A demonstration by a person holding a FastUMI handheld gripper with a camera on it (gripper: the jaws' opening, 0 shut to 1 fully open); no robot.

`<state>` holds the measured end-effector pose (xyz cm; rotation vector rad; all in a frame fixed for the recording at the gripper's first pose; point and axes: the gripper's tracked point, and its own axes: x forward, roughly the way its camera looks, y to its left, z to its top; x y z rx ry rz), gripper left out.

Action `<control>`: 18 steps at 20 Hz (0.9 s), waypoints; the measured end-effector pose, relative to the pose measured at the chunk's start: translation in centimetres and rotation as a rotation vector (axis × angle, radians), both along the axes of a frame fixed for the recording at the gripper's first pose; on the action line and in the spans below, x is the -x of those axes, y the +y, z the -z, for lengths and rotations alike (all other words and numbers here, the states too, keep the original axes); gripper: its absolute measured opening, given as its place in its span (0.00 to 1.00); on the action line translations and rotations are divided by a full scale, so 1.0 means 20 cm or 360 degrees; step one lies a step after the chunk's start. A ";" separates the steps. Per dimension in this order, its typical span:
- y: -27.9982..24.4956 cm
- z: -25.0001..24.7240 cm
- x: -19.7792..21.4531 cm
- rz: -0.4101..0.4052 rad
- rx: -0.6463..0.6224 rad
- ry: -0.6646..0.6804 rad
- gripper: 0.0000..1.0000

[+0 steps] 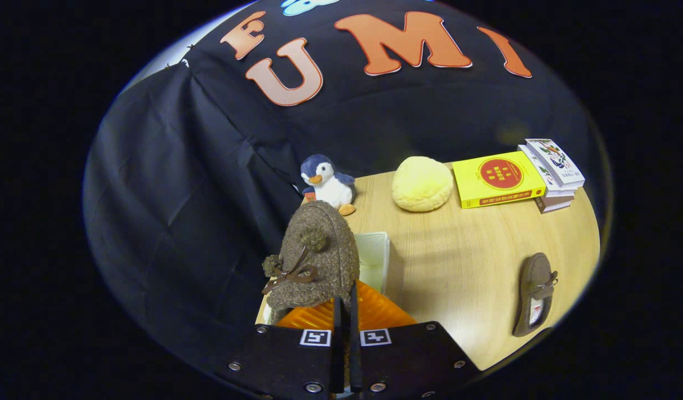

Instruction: Open the storage box then place both shoes into the box .Put the left shoe in first, then the right shoe, with the right side of both shoes facing outward in a uniform manner.

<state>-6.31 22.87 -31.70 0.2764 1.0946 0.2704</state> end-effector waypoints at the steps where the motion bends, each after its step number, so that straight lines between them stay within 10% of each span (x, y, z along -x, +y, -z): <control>1: 0.04 0.03 0.00 0.0000 0.0006 0.0018 0.05; 18: 0.36 0.55 0.22 -0.0022 0.0107 0.0414 0.09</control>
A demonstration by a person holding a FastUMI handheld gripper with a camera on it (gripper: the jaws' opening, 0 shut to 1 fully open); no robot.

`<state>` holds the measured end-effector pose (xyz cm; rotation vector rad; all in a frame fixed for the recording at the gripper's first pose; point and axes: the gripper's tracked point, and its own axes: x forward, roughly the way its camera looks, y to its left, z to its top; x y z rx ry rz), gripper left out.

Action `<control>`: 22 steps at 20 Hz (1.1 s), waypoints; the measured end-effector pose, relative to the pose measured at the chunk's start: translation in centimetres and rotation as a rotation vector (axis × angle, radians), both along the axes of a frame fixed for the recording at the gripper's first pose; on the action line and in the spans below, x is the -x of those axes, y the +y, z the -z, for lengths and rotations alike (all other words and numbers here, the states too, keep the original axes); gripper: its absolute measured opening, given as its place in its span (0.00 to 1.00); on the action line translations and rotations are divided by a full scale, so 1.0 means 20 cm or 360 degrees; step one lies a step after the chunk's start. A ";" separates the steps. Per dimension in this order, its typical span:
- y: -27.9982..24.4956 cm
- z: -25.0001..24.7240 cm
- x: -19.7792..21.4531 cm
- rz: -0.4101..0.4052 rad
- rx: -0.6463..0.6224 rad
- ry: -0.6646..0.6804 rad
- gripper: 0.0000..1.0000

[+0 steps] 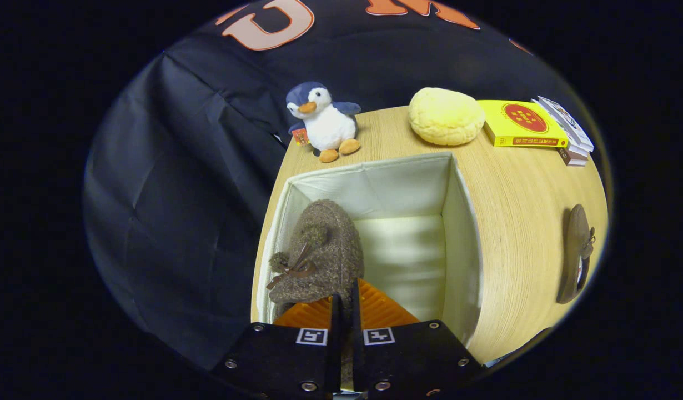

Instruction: Open the storage box then place both shoes into the box .Put the left shoe in first, then the right shoe, with the right side of both shoes facing outward in a uniform manner.

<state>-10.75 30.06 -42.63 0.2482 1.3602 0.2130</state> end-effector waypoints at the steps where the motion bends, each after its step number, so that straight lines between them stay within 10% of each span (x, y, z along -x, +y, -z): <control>1: 0.02 0.00 0.01 -0.0014 -0.0018 0.0011 0.10; 16: -0.15 -0.38 0.01 -0.0153 -0.0414 -0.0225 0.85; 22: -0.55 -0.42 -0.04 -0.0101 -0.0289 -0.0344 0.98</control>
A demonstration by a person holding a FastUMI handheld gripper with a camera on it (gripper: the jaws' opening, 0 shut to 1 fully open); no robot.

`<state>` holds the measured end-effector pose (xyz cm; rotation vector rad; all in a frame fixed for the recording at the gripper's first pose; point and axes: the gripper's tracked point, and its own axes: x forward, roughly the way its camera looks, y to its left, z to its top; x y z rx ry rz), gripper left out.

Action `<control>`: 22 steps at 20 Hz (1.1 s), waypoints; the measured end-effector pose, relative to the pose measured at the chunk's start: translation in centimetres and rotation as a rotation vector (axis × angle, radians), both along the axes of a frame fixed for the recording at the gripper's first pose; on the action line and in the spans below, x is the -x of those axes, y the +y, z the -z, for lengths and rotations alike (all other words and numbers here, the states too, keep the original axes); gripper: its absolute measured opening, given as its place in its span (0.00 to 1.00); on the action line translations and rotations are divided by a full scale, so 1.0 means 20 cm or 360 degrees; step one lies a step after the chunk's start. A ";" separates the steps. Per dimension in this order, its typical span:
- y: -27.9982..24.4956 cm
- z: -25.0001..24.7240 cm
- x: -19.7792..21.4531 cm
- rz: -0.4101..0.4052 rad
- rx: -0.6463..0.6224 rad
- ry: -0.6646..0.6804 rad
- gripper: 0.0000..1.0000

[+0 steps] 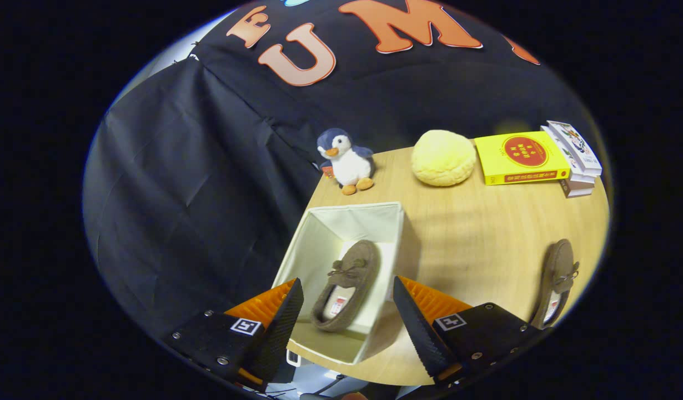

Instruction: Open the storage box then place both shoes into the box .Put the left shoe in first, then the right shoe, with the right side of both shoes facing outward in a uniform manner.

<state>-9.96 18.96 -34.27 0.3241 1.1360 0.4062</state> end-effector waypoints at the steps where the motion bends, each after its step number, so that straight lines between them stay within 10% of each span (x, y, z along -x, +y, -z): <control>1: -0.08 0.00 0.00 0.0019 0.0019 -0.0006 0.98; 22: -1.59 0.46 0.30 0.0376 0.0572 0.0126 0.98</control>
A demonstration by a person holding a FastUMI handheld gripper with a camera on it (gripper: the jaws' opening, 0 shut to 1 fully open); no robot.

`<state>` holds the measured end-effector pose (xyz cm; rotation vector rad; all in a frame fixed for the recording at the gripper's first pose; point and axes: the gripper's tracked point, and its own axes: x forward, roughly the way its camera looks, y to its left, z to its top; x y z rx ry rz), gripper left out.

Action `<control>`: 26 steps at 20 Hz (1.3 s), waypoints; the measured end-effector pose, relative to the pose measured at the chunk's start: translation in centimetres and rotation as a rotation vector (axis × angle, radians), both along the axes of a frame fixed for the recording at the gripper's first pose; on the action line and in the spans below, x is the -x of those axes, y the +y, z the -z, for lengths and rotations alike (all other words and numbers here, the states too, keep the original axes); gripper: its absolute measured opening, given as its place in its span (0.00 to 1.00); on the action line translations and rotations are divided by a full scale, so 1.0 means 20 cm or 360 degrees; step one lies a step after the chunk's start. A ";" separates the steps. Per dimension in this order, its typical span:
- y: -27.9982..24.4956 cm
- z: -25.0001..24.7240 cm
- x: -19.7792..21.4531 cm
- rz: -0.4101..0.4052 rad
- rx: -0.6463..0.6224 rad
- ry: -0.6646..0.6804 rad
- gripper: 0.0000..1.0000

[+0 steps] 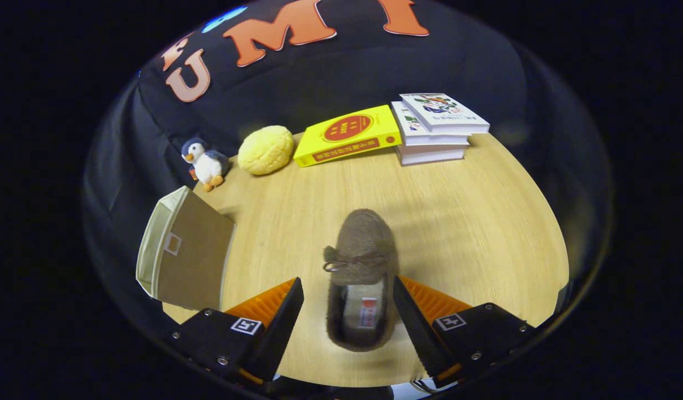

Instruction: Open the storage box then place both shoes into the box .Put the left shoe in first, then the right shoe, with the right side of both shoes facing outward in a uniform manner.

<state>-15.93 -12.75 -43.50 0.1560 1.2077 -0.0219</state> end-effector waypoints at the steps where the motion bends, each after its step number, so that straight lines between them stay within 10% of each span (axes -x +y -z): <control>1: -0.03 0.02 0.01 -0.0005 0.0010 0.0011 0.97; 13: -0.18 0.35 -0.07 -0.0176 0.0267 0.0011 0.68; 20: -0.13 0.38 -0.09 -0.0070 0.0151 0.0061 0.17; 26: 0.05 0.17 -0.14 0.0008 0.0016 0.0021 0.04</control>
